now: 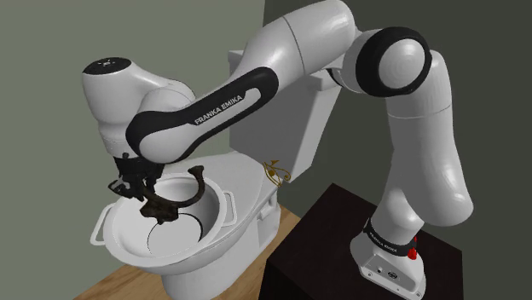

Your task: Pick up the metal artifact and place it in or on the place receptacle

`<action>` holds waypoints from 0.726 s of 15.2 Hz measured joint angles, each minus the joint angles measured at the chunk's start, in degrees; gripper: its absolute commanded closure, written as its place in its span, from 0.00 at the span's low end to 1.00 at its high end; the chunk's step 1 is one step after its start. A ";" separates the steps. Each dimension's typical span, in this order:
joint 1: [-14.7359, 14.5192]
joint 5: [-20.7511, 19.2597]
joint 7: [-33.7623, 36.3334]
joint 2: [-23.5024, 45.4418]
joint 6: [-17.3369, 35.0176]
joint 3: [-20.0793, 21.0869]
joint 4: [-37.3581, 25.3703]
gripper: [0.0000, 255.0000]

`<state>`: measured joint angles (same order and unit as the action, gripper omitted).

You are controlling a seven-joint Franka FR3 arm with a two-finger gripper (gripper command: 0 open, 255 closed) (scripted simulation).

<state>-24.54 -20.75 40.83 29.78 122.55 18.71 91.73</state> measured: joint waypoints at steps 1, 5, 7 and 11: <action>-0.21 -0.24 0.34 0.51 0.42 -0.10 0.00 1.00; -0.64 -1.08 1.22 2.35 2.33 -0.56 0.24 1.00; -0.70 -1.46 1.59 2.97 3.54 -0.79 0.87 1.00; -0.97 -2.14 2.17 4.49 5.14 -1.21 1.05 1.00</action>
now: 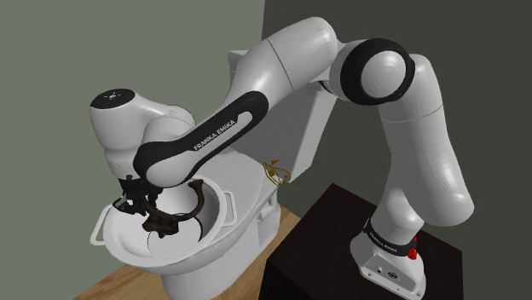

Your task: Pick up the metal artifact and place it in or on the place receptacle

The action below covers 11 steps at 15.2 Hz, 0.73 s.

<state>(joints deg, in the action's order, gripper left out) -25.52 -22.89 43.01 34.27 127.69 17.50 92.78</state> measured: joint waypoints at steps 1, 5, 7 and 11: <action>0.00 -0.06 0.07 0.07 0.22 -0.04 0.14 1.00; -0.05 -0.14 0.17 0.20 0.40 -0.08 0.18 1.00; -0.05 -0.14 0.17 0.21 0.41 -0.08 0.18 0.00; -0.06 -0.15 0.17 0.21 0.41 -0.08 0.15 0.00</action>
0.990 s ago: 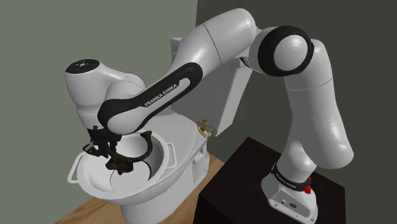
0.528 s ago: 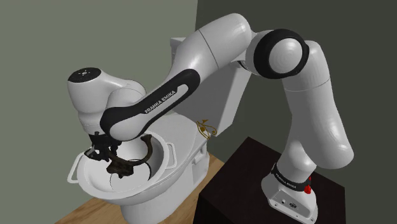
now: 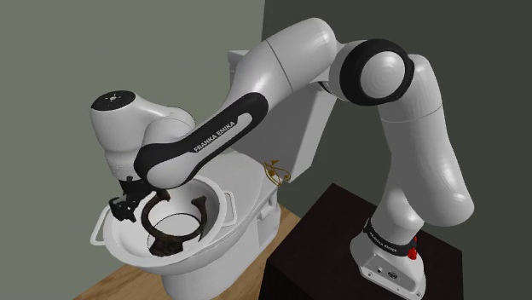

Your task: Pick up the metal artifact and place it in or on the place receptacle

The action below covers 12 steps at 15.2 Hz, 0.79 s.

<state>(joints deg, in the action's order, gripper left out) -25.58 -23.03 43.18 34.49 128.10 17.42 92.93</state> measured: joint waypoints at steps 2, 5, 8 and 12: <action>0.00 0.00 0.00 0.00 0.00 0.00 0.00 0.00; 0.17 0.98 -0.61 -2.24 -2.54 0.68 -0.41 0.00; 0.21 1.75 -0.97 -4.05 -4.57 1.23 -0.70 0.00; 0.22 1.83 -1.04 -4.16 -4.83 1.27 -0.81 0.00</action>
<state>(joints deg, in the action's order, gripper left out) -25.36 -21.20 42.14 30.33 123.27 18.69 92.13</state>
